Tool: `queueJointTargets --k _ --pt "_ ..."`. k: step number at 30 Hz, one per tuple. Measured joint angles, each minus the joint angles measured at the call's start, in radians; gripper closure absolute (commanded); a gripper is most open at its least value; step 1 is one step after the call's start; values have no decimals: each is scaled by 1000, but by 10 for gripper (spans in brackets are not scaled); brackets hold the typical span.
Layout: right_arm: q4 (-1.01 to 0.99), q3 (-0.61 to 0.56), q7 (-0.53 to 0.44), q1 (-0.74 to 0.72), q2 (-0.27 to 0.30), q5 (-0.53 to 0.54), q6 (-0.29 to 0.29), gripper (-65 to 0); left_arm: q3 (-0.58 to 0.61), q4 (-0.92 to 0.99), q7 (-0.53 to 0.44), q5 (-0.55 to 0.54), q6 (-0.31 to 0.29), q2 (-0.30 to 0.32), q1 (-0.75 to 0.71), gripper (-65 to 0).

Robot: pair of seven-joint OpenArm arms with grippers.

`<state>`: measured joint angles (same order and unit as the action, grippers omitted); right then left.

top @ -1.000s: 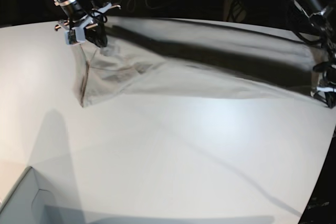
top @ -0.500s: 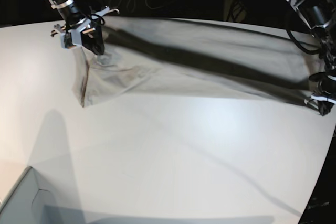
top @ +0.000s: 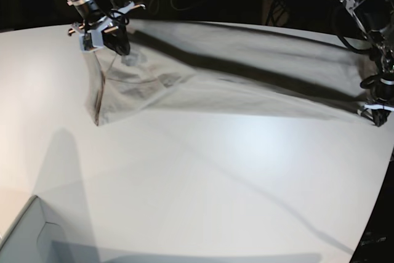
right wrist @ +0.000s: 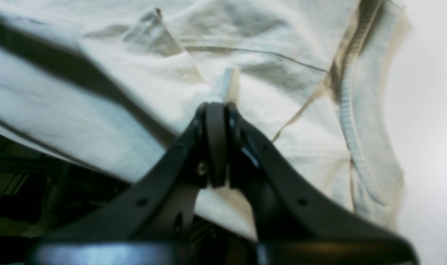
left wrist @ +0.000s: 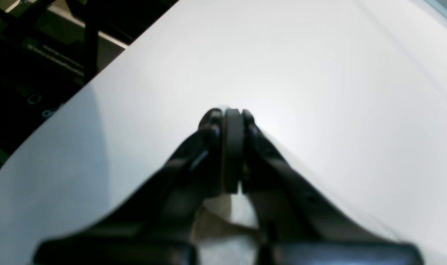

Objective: Layout the t-shirt on the table in an organized manner, then fold the t-shirt properly
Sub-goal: 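Lower the folded end onto the shirt with the left gripper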

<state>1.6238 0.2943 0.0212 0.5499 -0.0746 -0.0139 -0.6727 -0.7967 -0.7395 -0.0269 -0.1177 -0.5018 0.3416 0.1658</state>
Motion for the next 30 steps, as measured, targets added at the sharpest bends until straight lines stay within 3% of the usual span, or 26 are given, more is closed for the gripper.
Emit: queueJointTargets --k 4,11,19,23,30 --pt "2 1 -6 19 18 0 0 0 1 -1 -1 -3 -3 2 -39 0" --pt "87 -55 -183 146 27 0 0 0 0 0 -1 -3 1 -7 -69 0" --pt "98 -106 -220 202 30 -4 0 0 0 5 -1 0 0 -7 -69 0" --pt "8 -103 -225 165 33 -5 0 0 0 6 -1 0 1 -7 -69 0" --pt "-93 -104 -226 133 82 -4 -1 0 0 7 -7 -1 1 -14 -103 0"
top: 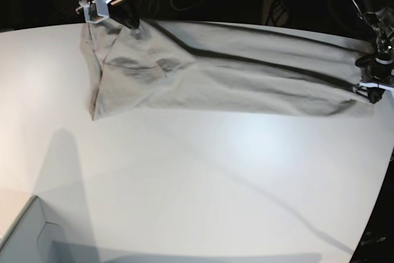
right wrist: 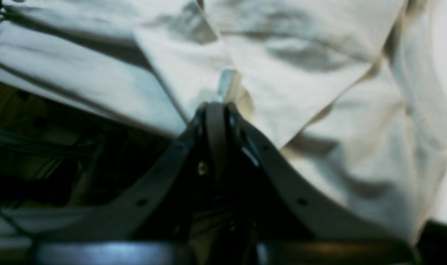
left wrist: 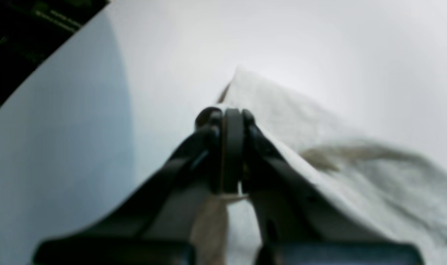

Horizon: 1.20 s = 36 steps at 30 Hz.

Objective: Layout the t-shirt on the table in an organized manner, then fold the t-shirt properly
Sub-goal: 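Lower the folded end onto the shirt with the left gripper, then draw both grippers apart to smooth the folded shirt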

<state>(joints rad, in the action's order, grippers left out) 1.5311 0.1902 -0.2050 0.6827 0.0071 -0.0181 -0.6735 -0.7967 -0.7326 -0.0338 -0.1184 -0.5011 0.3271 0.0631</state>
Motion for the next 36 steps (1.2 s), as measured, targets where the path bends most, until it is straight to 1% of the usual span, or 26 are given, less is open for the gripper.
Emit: queueJointTargets --k 2,8,13,16,18,24,27,33,34,36 --pt "-1 -1 3 -3 9 -1 0 0 0 0 6 1 0 -9 -2 0" --pt "-6 3 2 -14 10 0 0 0 0 1 0 1 0 -21 -7 0" --pt "-84 6 8 -44 10 0 0 0 0 2 2 1 0 -27 -10 -1" --pt "-124 7 5 -74 21 1 0 0 0 2 3 1 0 -26 -11 -2" --pt "-136 9 6 -81 29 1 0 0 0 2 6 1 0 -26 -13 -20" --pt "-137 72 -1 -84 29 0 0 0 0 2 6 1 0 -26 -13 -126" --pt "-137 103 0 -102 26 1 0 0 0 3 6 1 0 -26 -13 -133" --pt "-138 108 11 -131 24 4 0 0 0 4 6 1 0 -25 -13 -134" --pt "-138 108 11 -138 24 4 0 -7 0 4 6 1 3 -25 -13 -134" --pt "-138 108 7 -143 24 5 0 -53 0 4 6 1 3 -23 -19 -134"
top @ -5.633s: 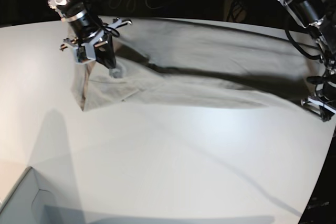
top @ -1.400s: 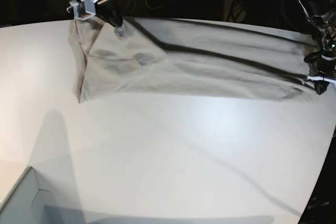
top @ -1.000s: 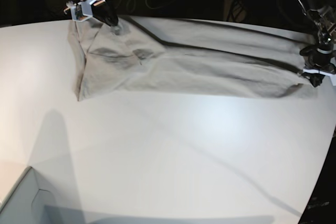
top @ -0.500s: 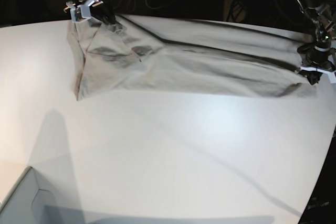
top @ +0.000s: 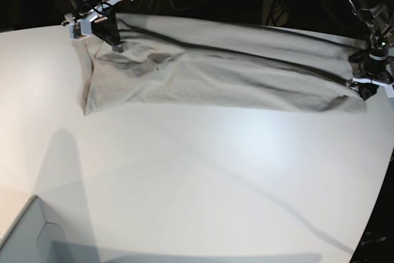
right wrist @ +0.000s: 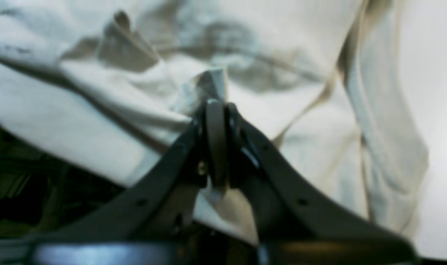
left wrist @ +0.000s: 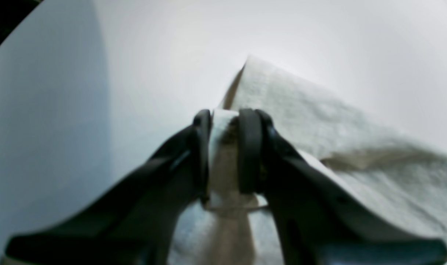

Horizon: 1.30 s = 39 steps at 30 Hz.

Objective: Layout the t-shirt on the table in an organized manner, then fold the t-shirt properly
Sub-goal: 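Draw both grippers apart to smooth the folded shirt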

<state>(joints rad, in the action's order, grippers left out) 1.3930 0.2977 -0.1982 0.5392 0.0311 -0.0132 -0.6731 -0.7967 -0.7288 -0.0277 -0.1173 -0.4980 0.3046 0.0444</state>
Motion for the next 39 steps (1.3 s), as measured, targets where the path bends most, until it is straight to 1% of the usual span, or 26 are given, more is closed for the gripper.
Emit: queueJointTargets --k 5,7,10,11,12,17,23,24,26,31,32,34,37,39 --pt "0 -4 3 7 0 -1 0 -160 0 0 0 0 1 0 -13 -141" --pt "0 -4 3 2 0 -1 0 -176 -2 0 0 0 5 0 -16 -195" --pt "0 -4 3 -8 0 -1 0 -180 -4 -1 -3 -7 8 2 -28 -330" --pt "0 -5 3 -9 0 -1 0 -180 -1 -6 -4 -8 8 2 -37 -356" --pt "0 -5 3 -9 0 -1 0 -180 0 -10 -8 -8 4 2 -45 -364" --pt "0 -4 3 -9 0 -1 0 -180 -3 -12 -11 -11 0 5 -55 -364" --pt "0 -4 3 -19 0 -1 0 -179 -4 -8 -19 -12 0 -6 -52 -361" --pt "0 -4 3 -24 0 -1 0 -179 -4 -8 -27 -12 1 -12 -52 -354" --pt "0 -6 2 -31 0 -1 0 -179 -4 -8 -38 -11 1 -22 -52 -290" --pt "0 -6 3 -29 0 -1 0 -181 -4 -8 -29 -18 -9 -26 -49 -33" --pt "0 -6 3 -29 0 -1 0 -181 -4 -8 -29 -18 -8 -26 -48 0" --pt "0 -6 3 -29 0 -1 0 -181 -4 -8 -29 -17 -5 -27 -46 -7" --pt "-5 -6 3 -49 0 -1 0 -181 -6 -13 -25 -19 -4 -28 -46 0" --pt "-5 -6 10 -60 0 -1 0 -181 -8 -42 -4 -13 -2 -34 -48 -1"
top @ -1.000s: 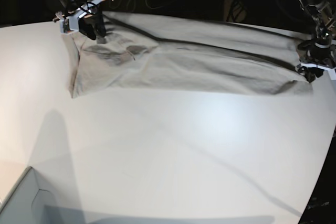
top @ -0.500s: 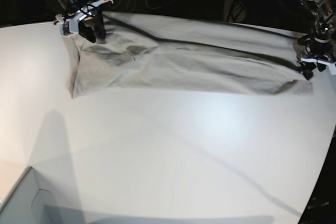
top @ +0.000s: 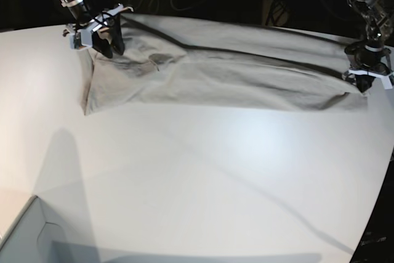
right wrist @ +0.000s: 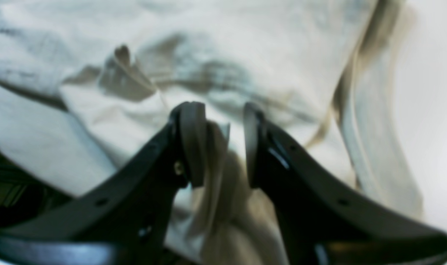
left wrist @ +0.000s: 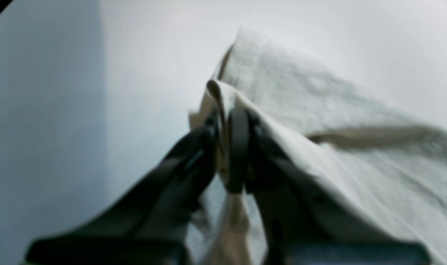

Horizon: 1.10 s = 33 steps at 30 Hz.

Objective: Layout the t-shirt on the table in an organized manner, then fold the t-shirt properly
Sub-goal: 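Draw both grippers apart to smooth the folded shirt, then release with the right gripper and regrasp the folded corner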

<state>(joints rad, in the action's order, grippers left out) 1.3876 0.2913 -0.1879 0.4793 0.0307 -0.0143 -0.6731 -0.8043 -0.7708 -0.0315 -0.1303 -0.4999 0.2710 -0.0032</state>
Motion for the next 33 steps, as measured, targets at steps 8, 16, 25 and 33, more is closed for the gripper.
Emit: queueJointTargets --k 8,16,25,33 --pt "-1 -2 148 -101 8 -3 0 -181 -24 -305 7 6 3 -63 -28 -1" --pt "-2 -2 246 -165 5 -4 0 -181 -32 -447 11 13 13 -111 -53 -1" --pt "37 6 273 -148 2 -9 -1 -181 0 -586 15 18 16 -195 -126 -1" --pt "272 52 259 -30 -25 -4 -1 -182 135 -710 15 15 7 -209 -207 -1"
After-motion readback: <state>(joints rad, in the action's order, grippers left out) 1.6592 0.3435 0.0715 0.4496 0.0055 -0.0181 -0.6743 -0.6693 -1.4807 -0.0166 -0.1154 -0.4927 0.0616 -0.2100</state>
